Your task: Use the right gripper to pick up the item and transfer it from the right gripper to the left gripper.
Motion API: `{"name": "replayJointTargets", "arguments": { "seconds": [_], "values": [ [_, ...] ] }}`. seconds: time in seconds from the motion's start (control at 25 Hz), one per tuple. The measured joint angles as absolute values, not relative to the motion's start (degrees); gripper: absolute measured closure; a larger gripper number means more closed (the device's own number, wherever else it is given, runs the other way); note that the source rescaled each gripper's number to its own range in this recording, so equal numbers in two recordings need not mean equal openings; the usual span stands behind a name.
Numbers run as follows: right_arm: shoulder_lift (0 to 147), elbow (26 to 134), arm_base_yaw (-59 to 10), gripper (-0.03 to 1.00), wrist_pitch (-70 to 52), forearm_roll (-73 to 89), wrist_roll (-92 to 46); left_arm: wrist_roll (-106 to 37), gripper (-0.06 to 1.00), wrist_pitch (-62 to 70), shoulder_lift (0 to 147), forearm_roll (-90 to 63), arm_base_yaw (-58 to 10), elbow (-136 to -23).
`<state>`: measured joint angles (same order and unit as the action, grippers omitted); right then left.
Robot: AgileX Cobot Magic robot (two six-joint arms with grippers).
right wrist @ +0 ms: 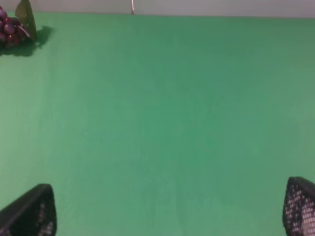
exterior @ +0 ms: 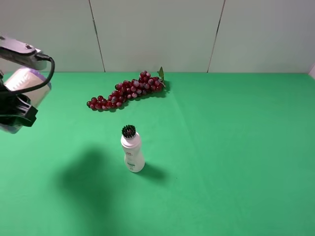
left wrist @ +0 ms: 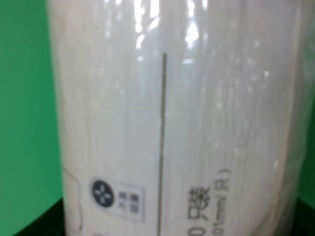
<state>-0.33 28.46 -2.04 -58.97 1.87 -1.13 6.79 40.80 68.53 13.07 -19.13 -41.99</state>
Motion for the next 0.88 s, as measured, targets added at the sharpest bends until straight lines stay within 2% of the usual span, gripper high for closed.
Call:
{"name": "replayJointTargets", "arguments": {
  "seconds": [0.12,0.56,0.88],
  "values": [
    [-0.33,28.46,-2.04,-0.03,-58.97,1.87,-1.13,5.70,0.94,35.49,74.34,10.29,-16.68,-41.99],
    [-0.33,28.46,-2.04,-0.03,-58.97,1.87,-1.13,5.42,0.94,22.79,93.74,9.72,-16.34,-41.99],
    [-0.33,28.46,-2.04,-0.03,-58.97,1.87,-1.13,5.60,0.94,16.94,99.97,9.67,-16.34,-41.99]
  ]
}}
